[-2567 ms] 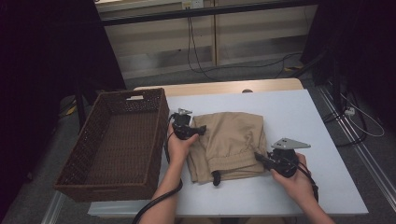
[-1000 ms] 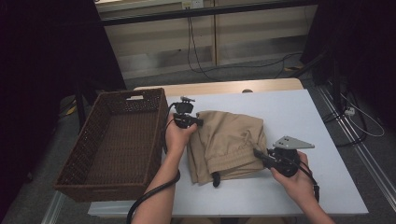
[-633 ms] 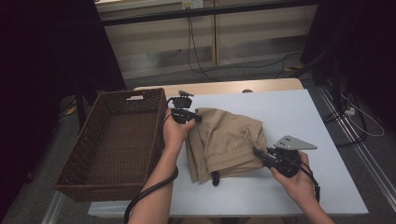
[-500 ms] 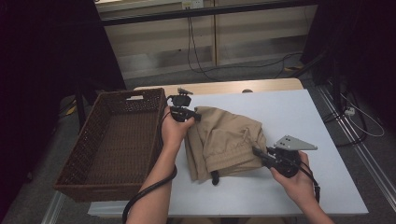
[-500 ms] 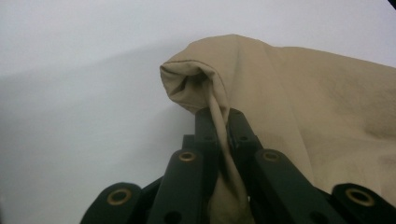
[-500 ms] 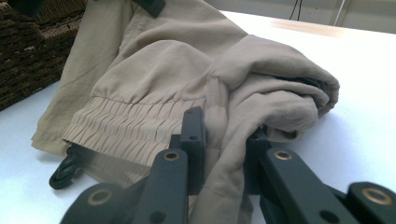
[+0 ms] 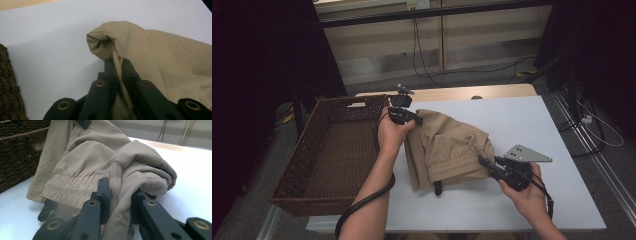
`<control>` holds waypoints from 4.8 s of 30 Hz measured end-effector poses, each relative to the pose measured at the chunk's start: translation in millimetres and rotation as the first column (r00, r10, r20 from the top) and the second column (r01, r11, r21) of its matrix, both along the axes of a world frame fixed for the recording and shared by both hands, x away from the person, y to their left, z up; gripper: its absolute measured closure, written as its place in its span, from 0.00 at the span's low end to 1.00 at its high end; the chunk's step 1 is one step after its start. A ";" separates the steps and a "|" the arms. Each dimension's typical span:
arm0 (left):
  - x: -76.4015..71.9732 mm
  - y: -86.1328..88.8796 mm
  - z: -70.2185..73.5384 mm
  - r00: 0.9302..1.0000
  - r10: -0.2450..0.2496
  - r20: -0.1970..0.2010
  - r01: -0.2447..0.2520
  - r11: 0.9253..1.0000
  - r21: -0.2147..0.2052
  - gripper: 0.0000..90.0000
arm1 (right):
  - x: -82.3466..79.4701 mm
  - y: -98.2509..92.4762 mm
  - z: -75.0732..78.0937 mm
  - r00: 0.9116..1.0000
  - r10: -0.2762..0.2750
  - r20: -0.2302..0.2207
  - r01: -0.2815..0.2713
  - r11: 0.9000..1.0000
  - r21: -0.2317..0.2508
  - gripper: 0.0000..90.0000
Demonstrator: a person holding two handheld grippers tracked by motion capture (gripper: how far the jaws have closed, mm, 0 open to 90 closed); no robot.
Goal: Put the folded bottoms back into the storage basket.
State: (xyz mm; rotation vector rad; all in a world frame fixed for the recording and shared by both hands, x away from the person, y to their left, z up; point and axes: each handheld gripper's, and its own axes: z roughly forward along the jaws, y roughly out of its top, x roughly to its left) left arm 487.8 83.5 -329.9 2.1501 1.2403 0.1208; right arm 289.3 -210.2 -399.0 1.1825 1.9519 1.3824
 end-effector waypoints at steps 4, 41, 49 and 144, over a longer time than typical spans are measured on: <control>-1.1 1.8 6.8 1.000 -0.001 0.000 0.001 1.000 -0.001 0.95 | -1.2 2.1 3.2 1.000 0.002 0.018 -0.002 1.000 0.005 0.86; -0.6 24.4 56.8 1.000 0.005 -0.007 -0.005 1.000 -0.005 0.95 | -0.3 20.5 28.5 0.996 0.031 0.082 -0.035 0.998 0.052 0.86; 0.0 28.0 68.0 1.000 0.006 -0.017 -0.006 1.000 0.000 0.95 | 0.5 24.0 35.8 0.994 0.040 0.099 -0.044 0.998 0.046 0.86; -0.9 99.1 167.4 0.994 0.071 -0.088 -0.054 0.982 0.180 0.95 | 12.8 101.7 85.0 0.965 0.159 0.209 -0.180 0.980 0.084 0.86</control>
